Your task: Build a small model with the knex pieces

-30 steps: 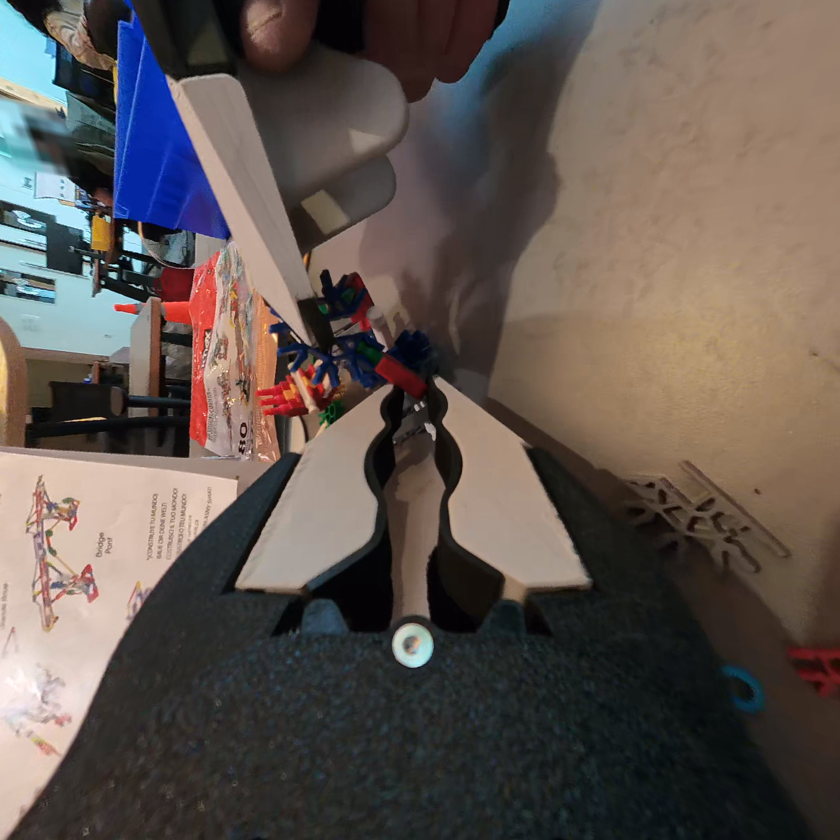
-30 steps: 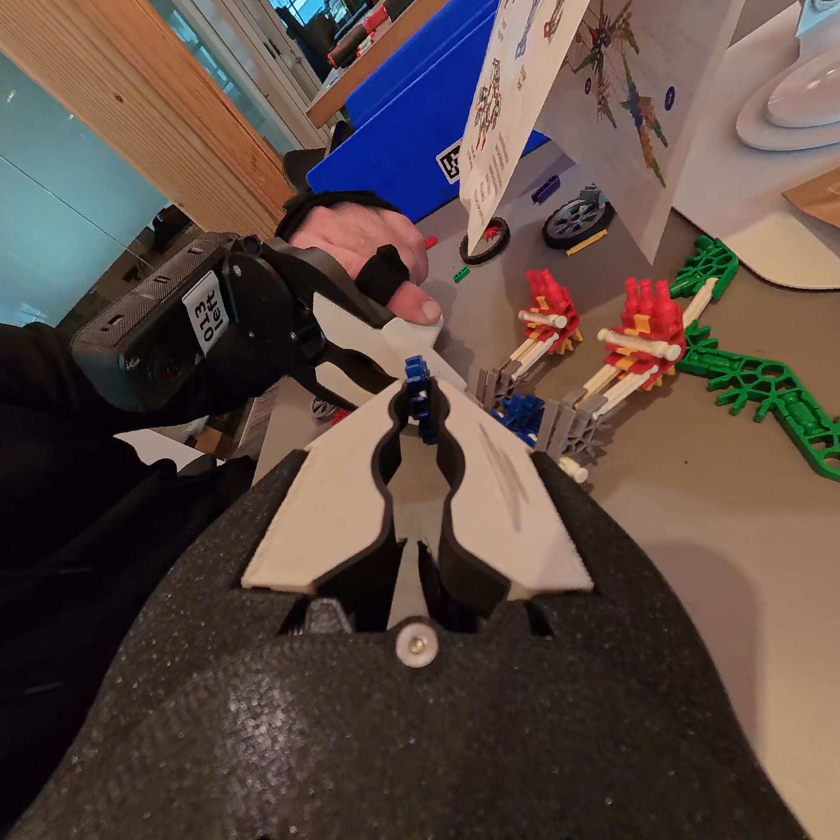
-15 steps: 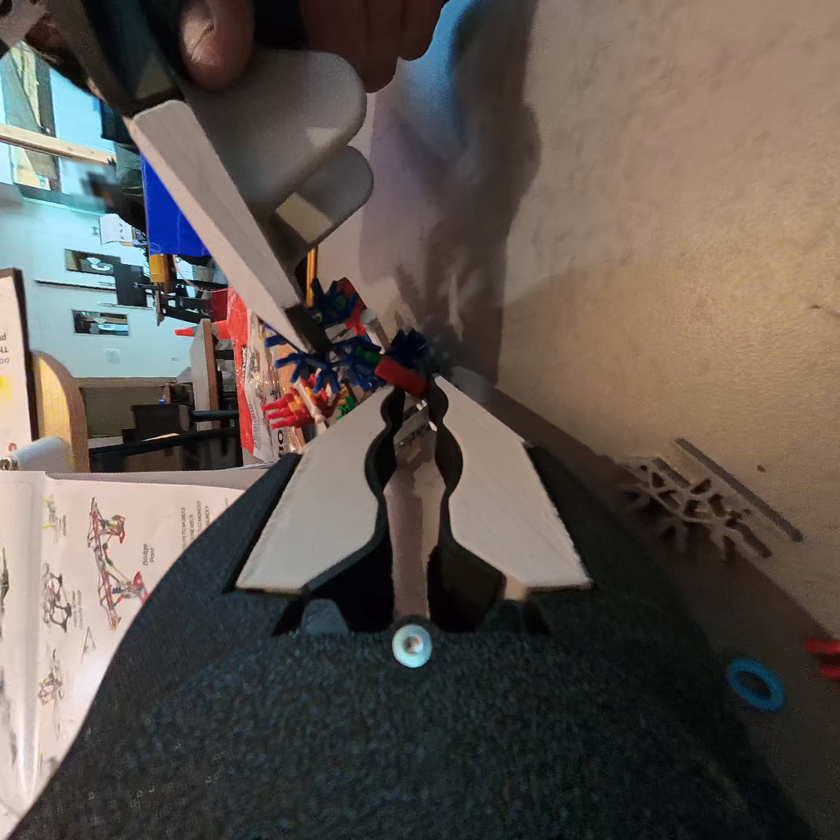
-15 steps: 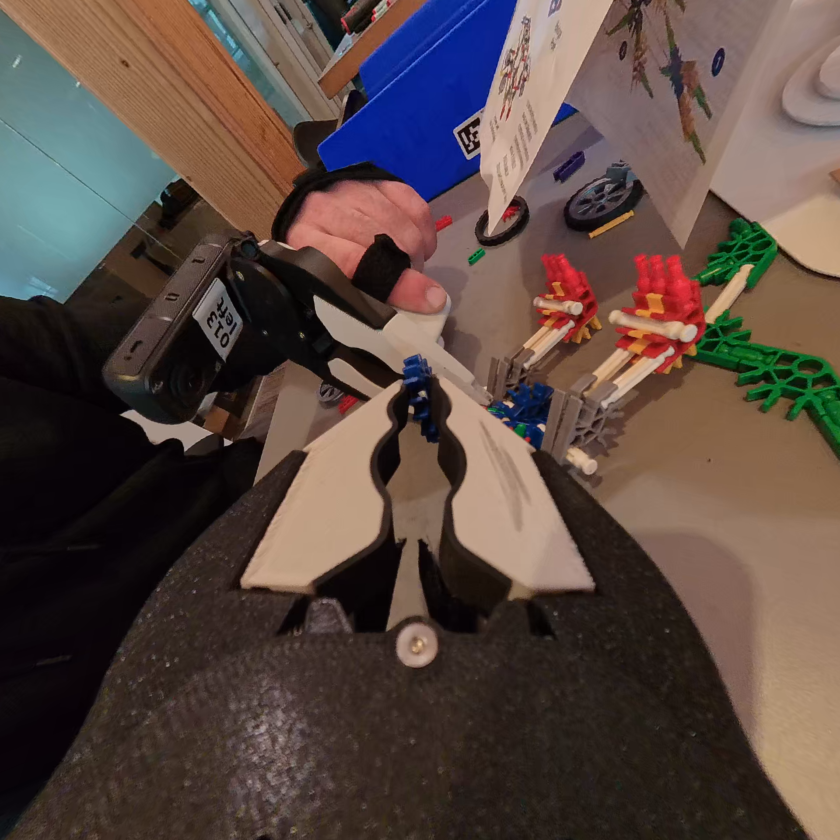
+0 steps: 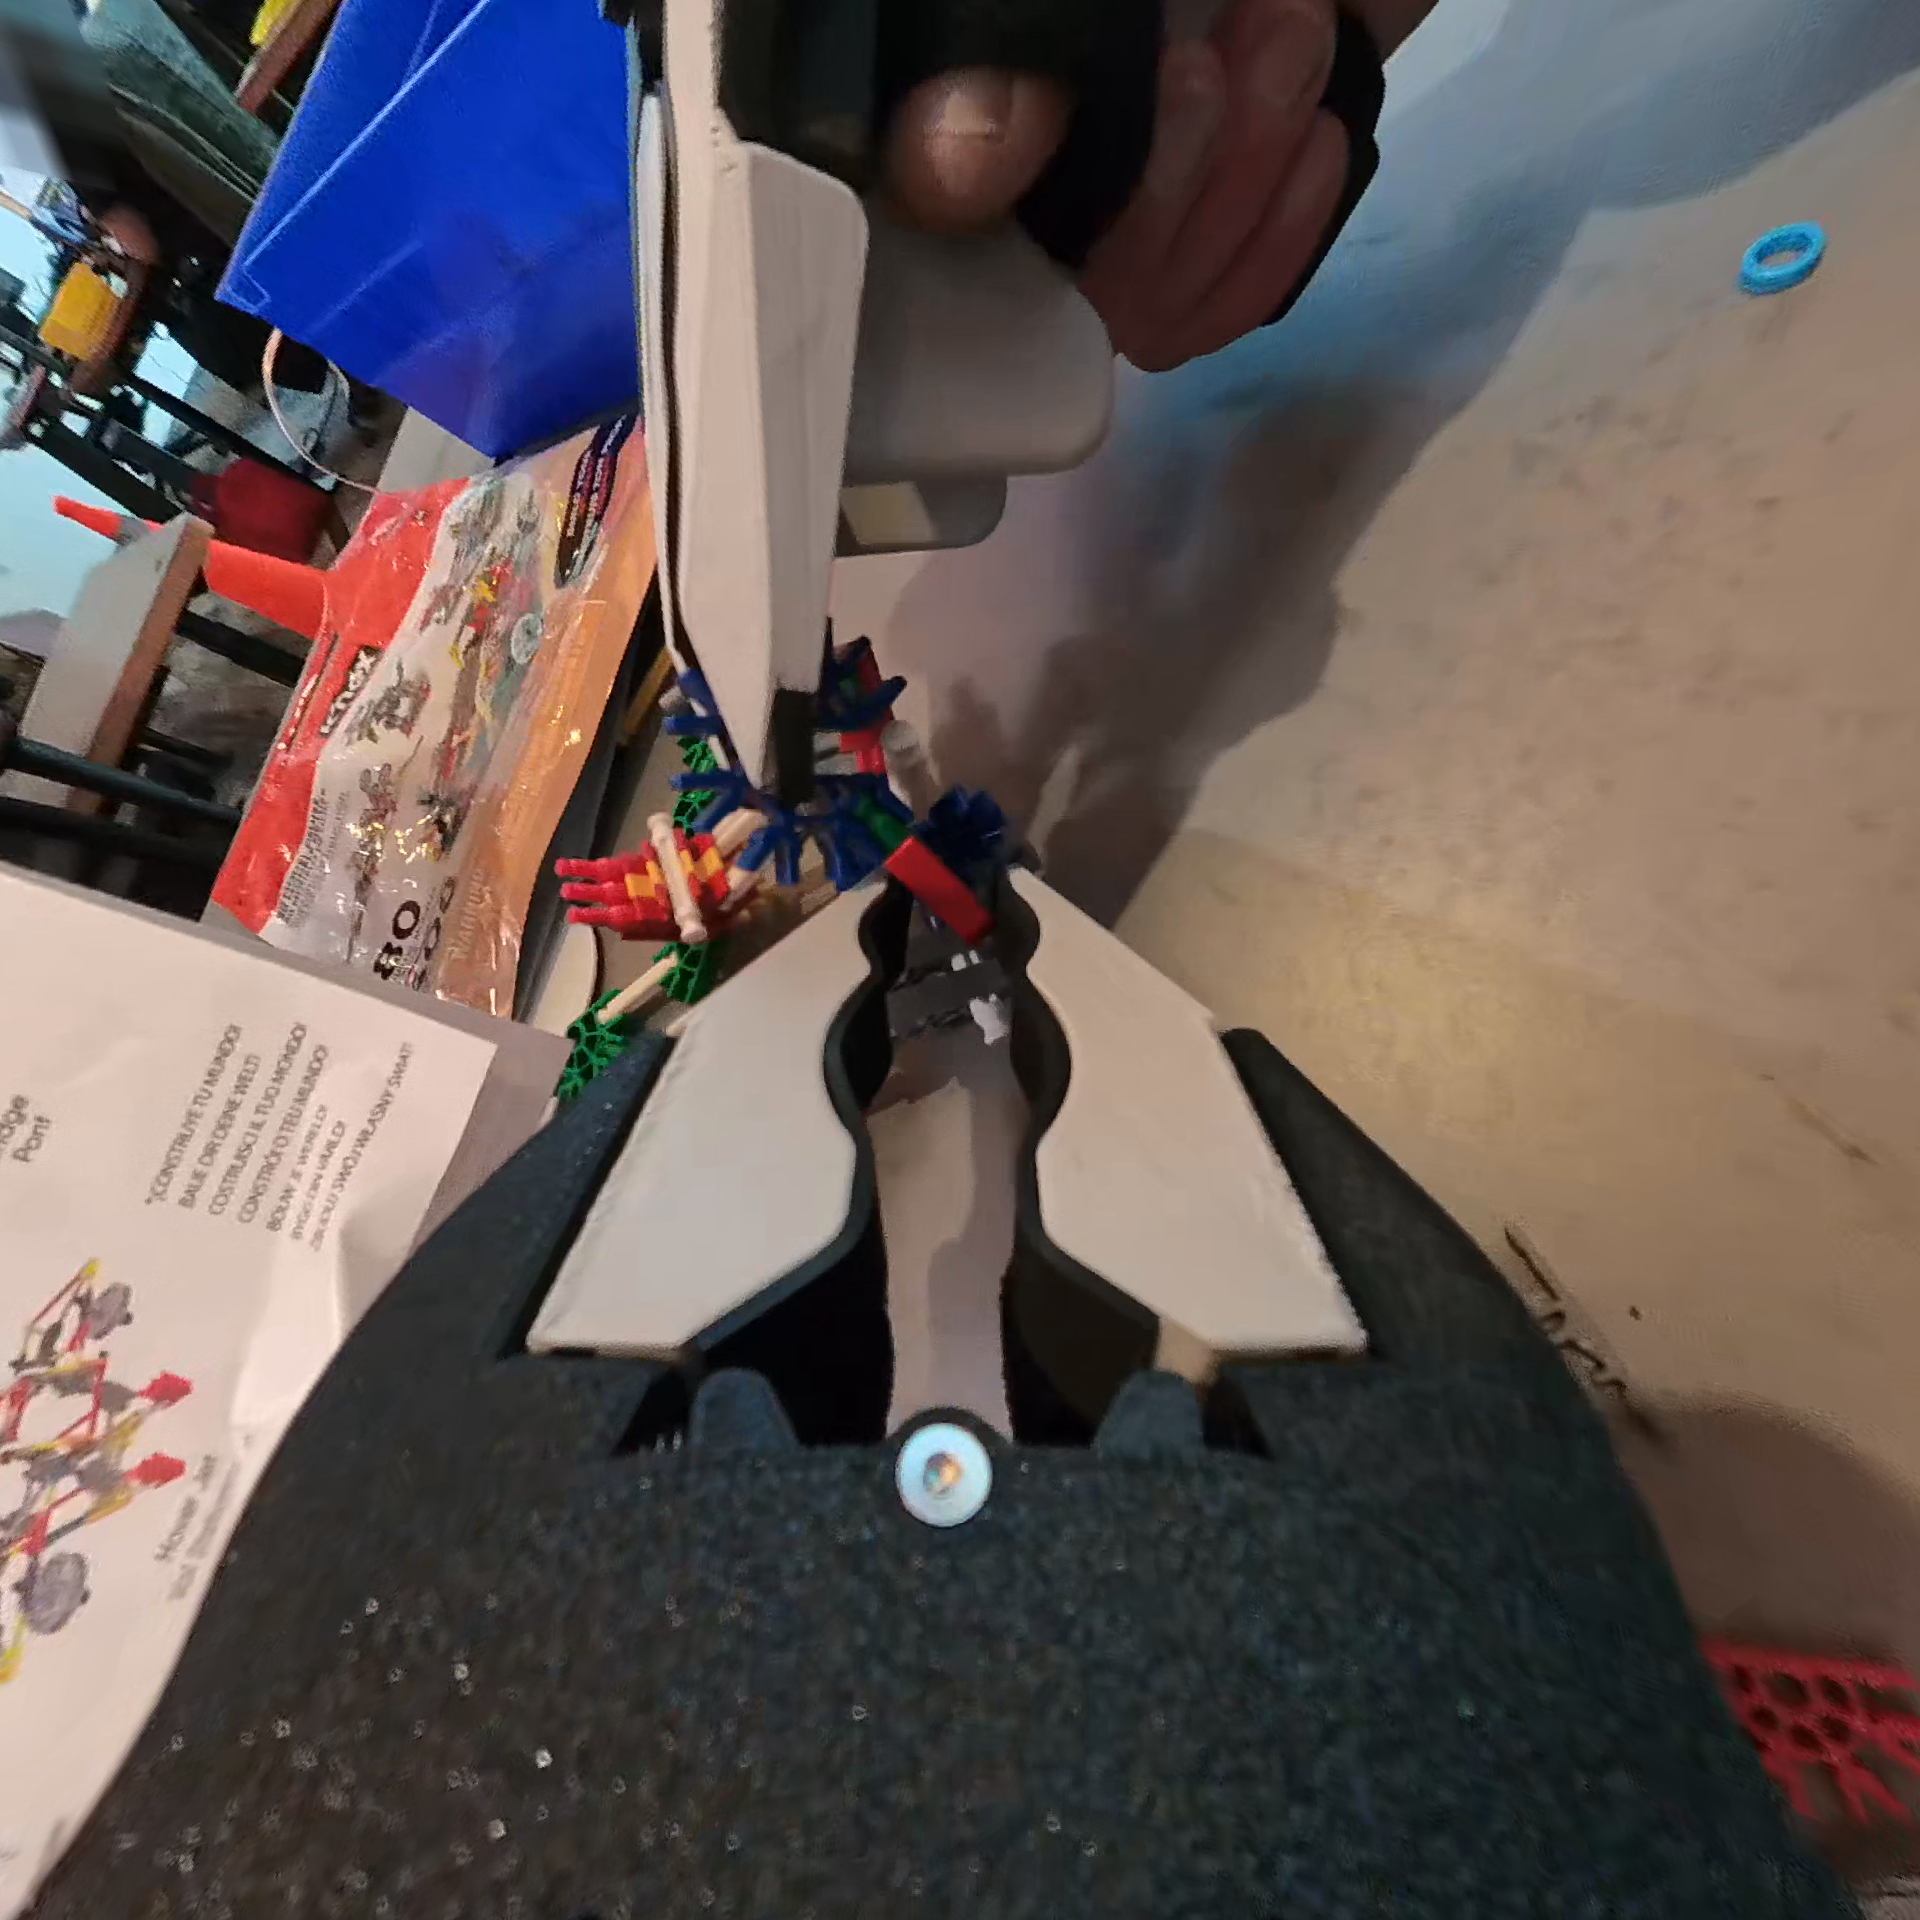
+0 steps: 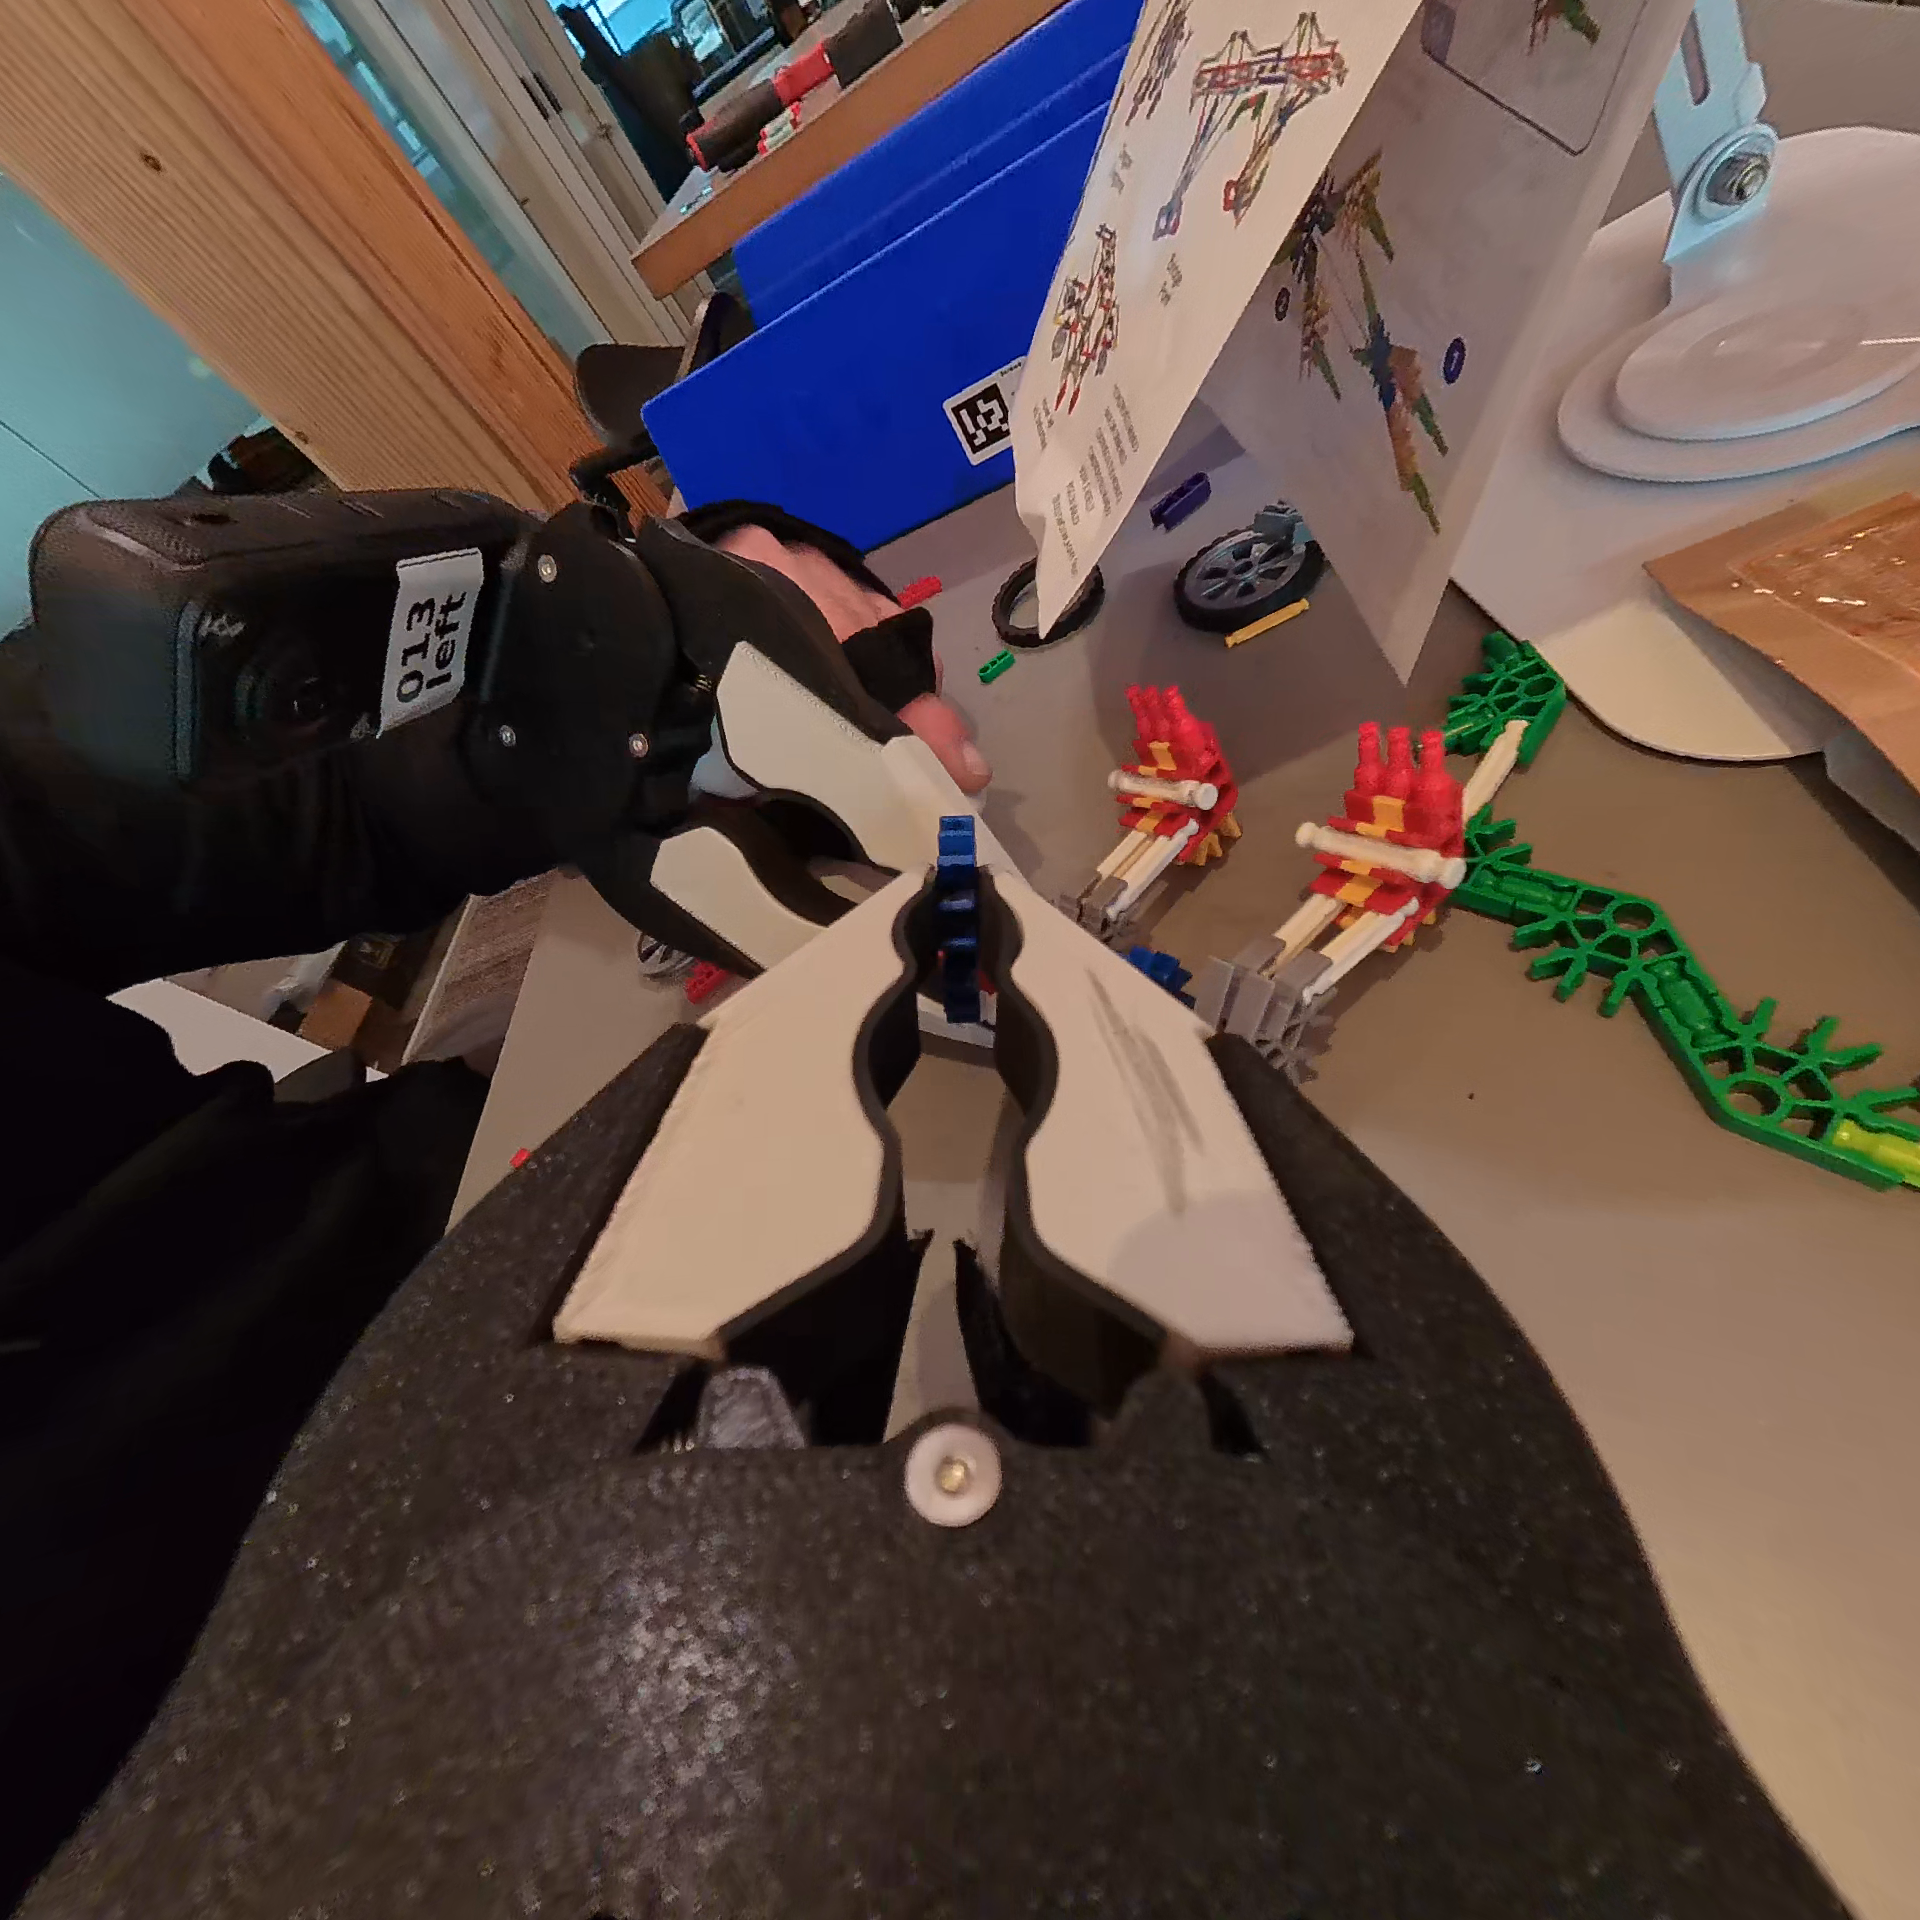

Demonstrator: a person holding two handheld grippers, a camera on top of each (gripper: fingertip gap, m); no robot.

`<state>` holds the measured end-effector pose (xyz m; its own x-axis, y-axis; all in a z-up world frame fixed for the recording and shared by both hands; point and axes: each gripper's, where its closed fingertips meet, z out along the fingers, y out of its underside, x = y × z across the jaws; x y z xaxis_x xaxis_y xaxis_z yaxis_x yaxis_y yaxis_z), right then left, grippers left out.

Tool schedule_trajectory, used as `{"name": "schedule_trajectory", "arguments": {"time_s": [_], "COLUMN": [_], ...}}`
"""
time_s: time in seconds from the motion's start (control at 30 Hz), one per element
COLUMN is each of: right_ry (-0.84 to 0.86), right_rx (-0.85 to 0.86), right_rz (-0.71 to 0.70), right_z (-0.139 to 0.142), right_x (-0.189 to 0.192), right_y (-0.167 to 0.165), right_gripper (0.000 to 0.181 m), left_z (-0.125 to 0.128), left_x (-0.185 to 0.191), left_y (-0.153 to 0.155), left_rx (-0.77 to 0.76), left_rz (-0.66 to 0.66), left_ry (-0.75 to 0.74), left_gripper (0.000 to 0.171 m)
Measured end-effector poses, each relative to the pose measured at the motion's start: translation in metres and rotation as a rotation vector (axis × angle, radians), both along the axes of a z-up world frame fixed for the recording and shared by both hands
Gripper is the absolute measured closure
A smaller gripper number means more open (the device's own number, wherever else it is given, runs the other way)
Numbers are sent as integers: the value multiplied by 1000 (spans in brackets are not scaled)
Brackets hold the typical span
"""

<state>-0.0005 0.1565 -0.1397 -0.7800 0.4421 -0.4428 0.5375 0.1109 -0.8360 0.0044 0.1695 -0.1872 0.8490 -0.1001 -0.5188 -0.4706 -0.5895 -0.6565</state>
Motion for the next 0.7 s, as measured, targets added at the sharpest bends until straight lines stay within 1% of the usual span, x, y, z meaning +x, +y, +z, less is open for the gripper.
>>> {"name": "schedule_trajectory", "arguments": {"time_s": [0.07,0.17,0.2,0.23,0.33,0.4,0.53,0.7], "right_ry": [14,68,82,93,120,138,147,114], "right_rx": [-10,-20,-20,-21,-35,-40,-47,-51], "right_rz": [0,26,51,84,164,205,293,377], "right_z": [3,11,13,14,20,22,22,16], "right_x": [0,4,8,13,28,35,51,64], "right_y": [0,-1,-2,-4,-7,-8,-12,-17], "right_gripper": [176,176,175,176,176,175,175,174], "left_z": [3,11,12,14,19,21,21,15], "left_x": [1,0,3,9,23,27,40,49], "left_y": [0,-1,-1,-2,-5,-5,-9,-13], "left_rx": [26,64,69,69,65,54,37,-13], "left_rz": [-2,-18,-50,-98,-178,-194,-262,-321], "left_ry": [-62,-75,-66,-40,11,77,150,272], "left_gripper": [161,165,165,165,165,165,164,163]}}
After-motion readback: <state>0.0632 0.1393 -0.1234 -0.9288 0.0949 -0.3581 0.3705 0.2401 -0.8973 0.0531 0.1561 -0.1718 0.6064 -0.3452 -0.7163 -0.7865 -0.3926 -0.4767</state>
